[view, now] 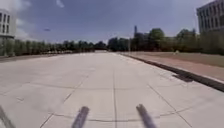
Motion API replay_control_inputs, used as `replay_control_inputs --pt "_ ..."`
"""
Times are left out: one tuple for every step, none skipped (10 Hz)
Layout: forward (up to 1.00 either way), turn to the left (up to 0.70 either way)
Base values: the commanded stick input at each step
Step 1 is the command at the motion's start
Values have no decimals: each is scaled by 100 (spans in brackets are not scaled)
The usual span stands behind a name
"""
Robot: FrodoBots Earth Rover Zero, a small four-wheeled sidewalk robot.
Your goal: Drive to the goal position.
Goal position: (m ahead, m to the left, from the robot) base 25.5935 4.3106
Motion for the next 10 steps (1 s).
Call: replay_control_inputs --pt "100 0" --pt "100 0" --pt "100 0" --pt "100 0" --pt "100 0" --pt "100 0" --pt "100 0" --pt "100 0" --pt "100 0" --pt "100 0"
